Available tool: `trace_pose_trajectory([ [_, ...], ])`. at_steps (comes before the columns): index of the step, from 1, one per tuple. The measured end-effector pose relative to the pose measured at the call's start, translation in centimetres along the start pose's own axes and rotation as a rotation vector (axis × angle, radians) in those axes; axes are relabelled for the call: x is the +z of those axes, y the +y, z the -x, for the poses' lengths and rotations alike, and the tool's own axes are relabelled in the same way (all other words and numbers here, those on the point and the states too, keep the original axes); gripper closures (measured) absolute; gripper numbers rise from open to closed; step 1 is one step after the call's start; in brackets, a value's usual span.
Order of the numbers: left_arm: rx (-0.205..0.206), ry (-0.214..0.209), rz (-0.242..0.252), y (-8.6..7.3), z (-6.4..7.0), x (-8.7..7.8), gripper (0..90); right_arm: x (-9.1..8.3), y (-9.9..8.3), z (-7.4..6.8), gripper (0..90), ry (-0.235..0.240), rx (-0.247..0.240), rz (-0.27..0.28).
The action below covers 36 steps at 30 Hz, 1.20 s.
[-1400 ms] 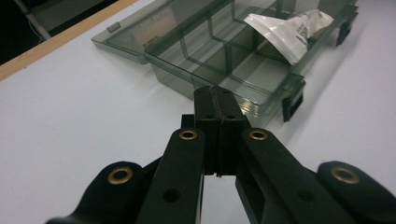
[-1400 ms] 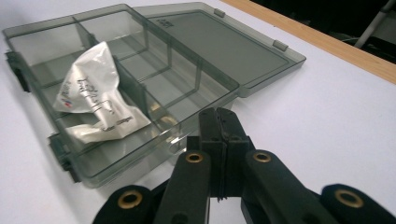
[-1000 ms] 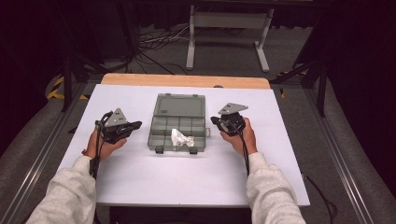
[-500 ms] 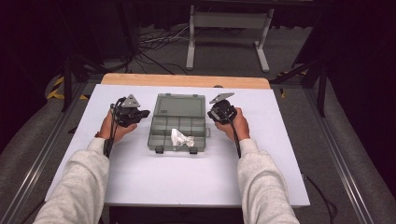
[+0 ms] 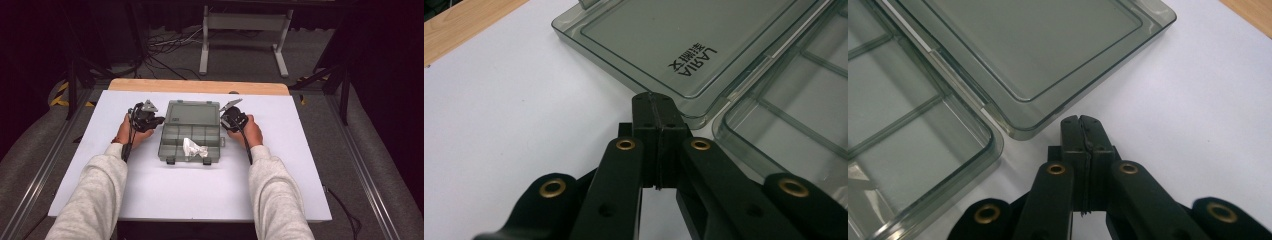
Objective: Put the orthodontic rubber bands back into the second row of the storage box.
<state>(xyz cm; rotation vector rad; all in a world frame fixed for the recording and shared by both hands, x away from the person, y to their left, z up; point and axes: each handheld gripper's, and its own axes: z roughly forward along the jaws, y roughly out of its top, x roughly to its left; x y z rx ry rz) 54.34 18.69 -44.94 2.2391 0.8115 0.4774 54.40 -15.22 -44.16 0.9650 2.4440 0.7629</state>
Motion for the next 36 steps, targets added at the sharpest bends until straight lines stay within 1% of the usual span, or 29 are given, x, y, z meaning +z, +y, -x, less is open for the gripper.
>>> trace_pose_trajectory([
  [2, 0.006, 0.009, -0.018, 0.0, -0.1, 0.4, 89.8, 0.2, 0.1, 0.0, 90.0, 0.002, -0.006, -0.002],
  [5, 0.017, 0.011, -0.047, -0.2, 0.0, 1.1, 89.7, 0.3, 0.1, 0.1, 90.0, 0.014, -0.005, -0.001],
  [6, 0.017, 0.011, -0.047, -0.2, 0.0, 1.1, 89.7, 0.3, 0.1, 0.1, 90.0, 0.014, -0.005, -0.001],
  [7, -0.004, 0.007, -0.033, -0.3, -0.1, 1.2, 89.6, 0.3, 0.1, 0.2, 90.0, 0.017, -0.006, -0.001],
  [8, -0.006, 0.006, -0.032, -0.3, -0.2, 1.2, 89.7, 0.3, 0.1, 0.2, 90.0, 0.018, -0.009, -0.002],
  [14, 0.006, 0.000, -0.042, -0.1, -0.3, 1.4, 89.7, 0.4, 0.3, 0.1, 89.9, 0.013, -0.020, -0.007],
  [15, 0.012, 0.008, -0.046, 0.1, -0.4, 1.5, 89.7, 0.5, 0.3, 0.2, 89.9, 0.020, -0.023, -0.003],
  [18, 0.023, 0.011, -0.049, 0.4, -0.6, 1.7, 89.6, 0.6, 0.3, 0.4, 89.9, 0.027, -0.020, 0.011],
  [20, 0.021, 0.009, -0.050, 0.5, -0.7, 1.8, 89.6, 0.6, 0.3, 0.4, 89.9, 0.029, -0.026, 0.015],
  [21, 0.023, 0.015, -0.050, 0.6, -0.7, 2.0, 89.6, 0.7, 0.4, 0.5, 89.9, 0.032, -0.031, 0.015],
  [23, 0.022, 0.012, -0.045, 0.6, -0.9, 2.1, 89.6, 0.7, 0.4, 0.6, 89.9, 0.033, -0.030, 0.015],
  [24, 0.006, 0.007, -0.046, 0.6, -0.9, 2.1, 89.5, 0.8, 0.5, 0.6, 89.9, 0.035, -0.033, 0.016],
  [25, 0.008, 0.006, -0.040, 0.7, -1.1, 2.2, 89.3, 0.9, 0.5, 0.7, 89.8, 0.033, -0.037, 0.019],
  [26, 0.006, 0.009, -0.041, 0.7, -1.1, 2.3, 89.3, 1.0, 0.6, 0.7, 89.8, 0.032, -0.033, 0.020],
  [28, 0.019, 0.015, -0.047, 0.9, -1.1, 2.4, 89.3, 1.1, 0.7, 0.8, 89.8, 0.031, -0.034, 0.026],
  [30, 0.006, 0.019, -0.053, 1.0, -1.1, 2.4, 89.3, 1.2, 0.8, 0.9, 89.8, 0.035, -0.025, 0.031],
  [32, 0.020, 0.028, -0.051, 1.1, -1.2, 2.6, 89.3, 1.4, 0.9, 1.0, 89.8, 0.034, -0.023, 0.033],
  [36, 0.010, 0.026, -0.048, 1.2, -1.2, 2.7, 89.3, 1.7, 1.0, 1.1, 89.7, 0.023, -0.010, 0.047],
])
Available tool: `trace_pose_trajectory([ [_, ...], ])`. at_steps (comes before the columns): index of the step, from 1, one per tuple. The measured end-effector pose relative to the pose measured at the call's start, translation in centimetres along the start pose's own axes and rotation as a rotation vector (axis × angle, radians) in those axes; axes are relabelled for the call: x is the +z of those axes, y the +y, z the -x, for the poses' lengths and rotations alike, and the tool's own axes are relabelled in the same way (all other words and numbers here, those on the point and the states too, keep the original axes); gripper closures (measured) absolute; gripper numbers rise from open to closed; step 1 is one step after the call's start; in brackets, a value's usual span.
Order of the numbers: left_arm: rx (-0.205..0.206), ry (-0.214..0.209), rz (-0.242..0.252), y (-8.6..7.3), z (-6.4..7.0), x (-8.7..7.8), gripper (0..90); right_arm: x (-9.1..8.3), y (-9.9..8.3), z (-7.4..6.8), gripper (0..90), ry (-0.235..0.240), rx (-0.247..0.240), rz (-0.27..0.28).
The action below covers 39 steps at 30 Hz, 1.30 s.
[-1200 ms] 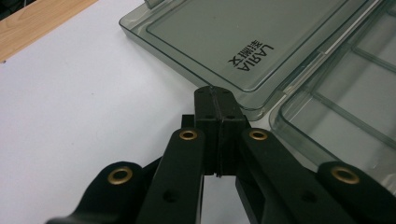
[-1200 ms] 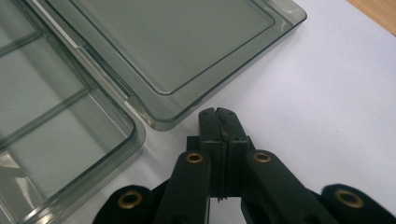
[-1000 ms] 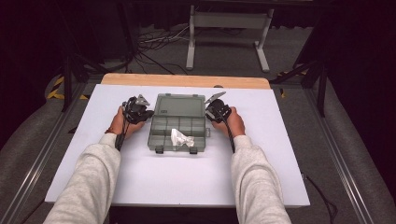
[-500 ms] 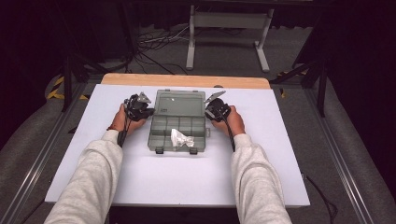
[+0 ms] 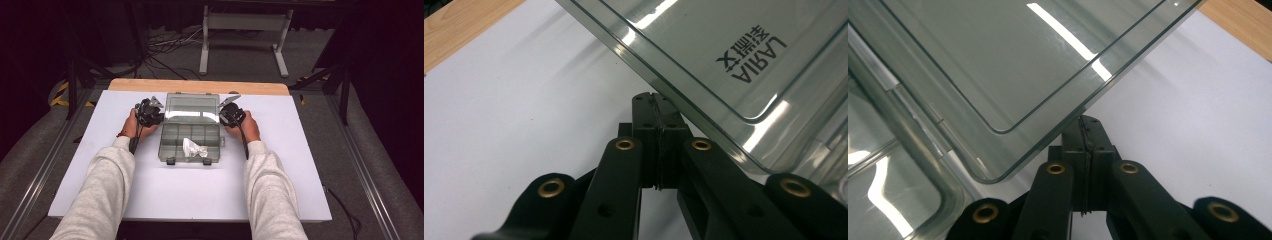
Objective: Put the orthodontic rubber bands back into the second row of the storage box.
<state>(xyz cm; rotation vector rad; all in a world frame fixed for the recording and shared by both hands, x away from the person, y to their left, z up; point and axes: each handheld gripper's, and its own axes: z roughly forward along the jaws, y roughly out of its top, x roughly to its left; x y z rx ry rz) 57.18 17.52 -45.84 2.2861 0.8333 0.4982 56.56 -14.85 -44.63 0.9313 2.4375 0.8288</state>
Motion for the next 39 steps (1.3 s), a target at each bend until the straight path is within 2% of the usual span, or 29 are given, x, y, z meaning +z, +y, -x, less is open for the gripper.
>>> trace_pose_trajectory([
  [8, -0.023, -0.003, 0.026, -0.05, -0.25, 0.31, 89.4, 0.28, -0.08, 0.61, 89.8, 0.027, 0.052, 0.027],
  [16, -0.024, -0.015, 0.021, 0.02, -0.45, 0.33, 89.5, 0.45, 0.11, 0.67, 89.7, 0.024, 0.052, 0.025],
  [25, -0.027, -0.006, 0.013, 0.07, -0.29, 0.31, 89.7, 0.48, 0.12, 0.60, 90.0, 0.020, 0.055, 0.024],
  [39, -0.035, -0.024, 0.028, -0.12, -0.56, 0.36, 89.9, 0.49, 0.05, 0.69, 90.0, 0.026, 0.055, 0.028],
])
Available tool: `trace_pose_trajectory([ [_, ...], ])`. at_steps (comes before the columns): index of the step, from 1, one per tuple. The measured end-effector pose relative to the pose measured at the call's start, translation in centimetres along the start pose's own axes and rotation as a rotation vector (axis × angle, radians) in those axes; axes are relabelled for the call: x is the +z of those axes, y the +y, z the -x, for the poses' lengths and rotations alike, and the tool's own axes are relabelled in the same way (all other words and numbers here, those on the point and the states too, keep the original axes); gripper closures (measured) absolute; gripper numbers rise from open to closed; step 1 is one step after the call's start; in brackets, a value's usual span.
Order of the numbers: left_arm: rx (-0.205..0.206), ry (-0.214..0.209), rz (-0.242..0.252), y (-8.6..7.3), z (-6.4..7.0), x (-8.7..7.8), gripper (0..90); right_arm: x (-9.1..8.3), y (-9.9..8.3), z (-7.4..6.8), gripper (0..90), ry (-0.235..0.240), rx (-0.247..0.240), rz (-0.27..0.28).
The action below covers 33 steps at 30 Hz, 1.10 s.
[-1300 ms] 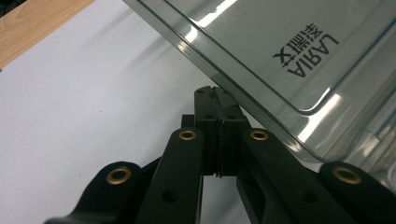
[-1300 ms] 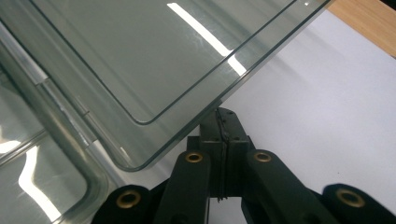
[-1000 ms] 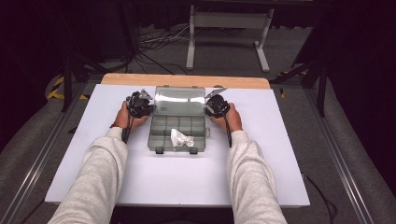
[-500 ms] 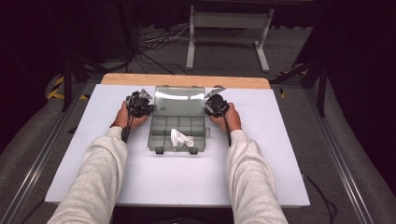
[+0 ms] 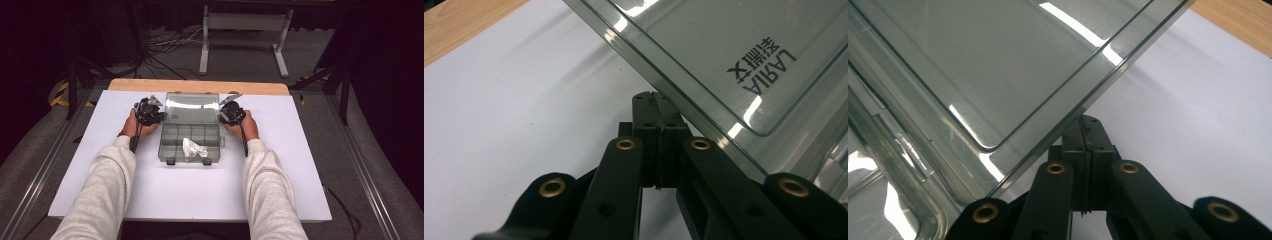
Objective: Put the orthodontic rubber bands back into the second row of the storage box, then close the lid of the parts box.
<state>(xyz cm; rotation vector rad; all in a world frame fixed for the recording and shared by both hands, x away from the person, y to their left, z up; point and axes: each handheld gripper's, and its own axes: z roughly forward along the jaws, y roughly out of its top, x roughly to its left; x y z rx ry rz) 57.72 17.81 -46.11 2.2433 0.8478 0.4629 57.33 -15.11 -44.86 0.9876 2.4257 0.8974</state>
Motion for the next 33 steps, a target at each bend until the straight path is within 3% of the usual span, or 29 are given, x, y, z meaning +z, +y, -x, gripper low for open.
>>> trace_pose_trajectory([
  [17, 0.008, 0.004, -0.001, 0.02, -0.01, -0.01, 89.9, 0.00, 0.05, -0.15, 90.0, -0.010, -0.005, -0.005],
  [24, -0.004, -0.011, 0.009, -0.12, -0.17, -0.01, 89.9, 0.00, 0.12, -0.15, 90.0, -0.008, -0.009, -0.007],
  [33, -0.014, -0.001, 0.022, 0.01, -0.27, 0.13, 89.9, 0.15, 0.23, -0.02, 90.0, -0.013, -0.005, 0.009],
])
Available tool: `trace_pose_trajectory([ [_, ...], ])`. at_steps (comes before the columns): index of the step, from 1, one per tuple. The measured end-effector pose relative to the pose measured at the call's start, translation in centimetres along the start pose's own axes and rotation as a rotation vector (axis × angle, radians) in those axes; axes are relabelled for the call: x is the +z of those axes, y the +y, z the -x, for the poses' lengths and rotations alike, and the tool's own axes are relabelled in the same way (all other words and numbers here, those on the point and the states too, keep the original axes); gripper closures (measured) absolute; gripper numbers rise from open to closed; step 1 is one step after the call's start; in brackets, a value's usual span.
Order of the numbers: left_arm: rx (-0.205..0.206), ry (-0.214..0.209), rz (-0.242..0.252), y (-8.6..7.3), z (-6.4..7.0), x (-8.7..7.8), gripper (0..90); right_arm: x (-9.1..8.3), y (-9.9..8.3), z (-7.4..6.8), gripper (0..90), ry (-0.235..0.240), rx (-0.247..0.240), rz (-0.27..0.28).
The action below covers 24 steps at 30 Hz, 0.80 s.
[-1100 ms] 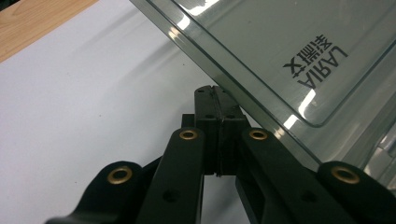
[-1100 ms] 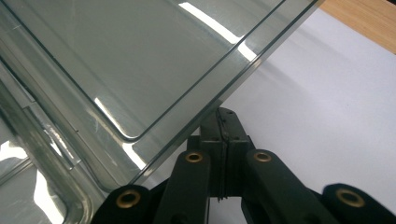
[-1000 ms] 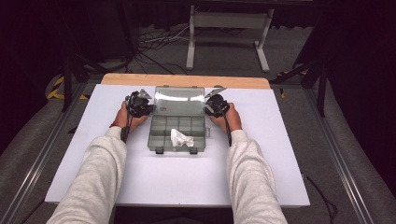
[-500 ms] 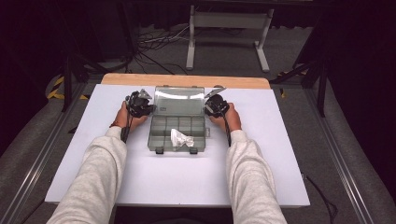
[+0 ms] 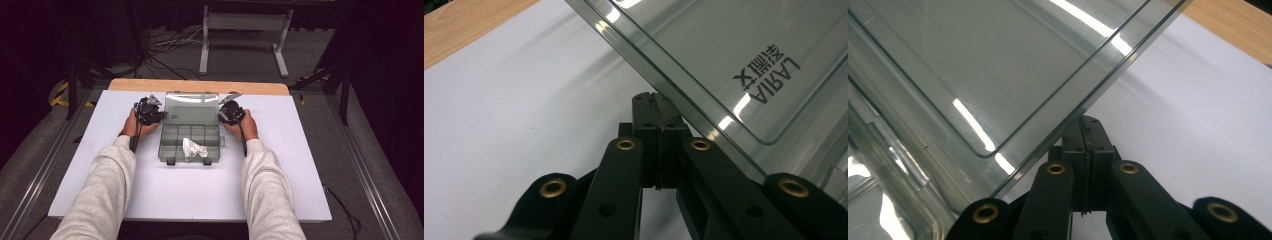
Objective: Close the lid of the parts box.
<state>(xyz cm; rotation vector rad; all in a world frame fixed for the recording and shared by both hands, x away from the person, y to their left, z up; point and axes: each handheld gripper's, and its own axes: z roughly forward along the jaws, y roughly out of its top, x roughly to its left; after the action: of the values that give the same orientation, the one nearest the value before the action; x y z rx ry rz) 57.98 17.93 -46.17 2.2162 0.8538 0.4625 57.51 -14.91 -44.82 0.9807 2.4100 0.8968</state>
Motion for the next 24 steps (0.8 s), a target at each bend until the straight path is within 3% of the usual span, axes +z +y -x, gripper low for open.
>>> trace_pose_trajectory([
  [13, -0.031, 0.043, 0.060, 1.3, -0.6, -1.0, 89.9, -0.6, 0.8, 0.0, 90.0, -0.023, 0.007, 0.062],
  [24, -0.015, 0.072, 0.097, 3.0, 0.0, -2.4, 89.7, -2.3, 1.5, -0.2, 90.0, -0.053, 0.008, 0.120],
])
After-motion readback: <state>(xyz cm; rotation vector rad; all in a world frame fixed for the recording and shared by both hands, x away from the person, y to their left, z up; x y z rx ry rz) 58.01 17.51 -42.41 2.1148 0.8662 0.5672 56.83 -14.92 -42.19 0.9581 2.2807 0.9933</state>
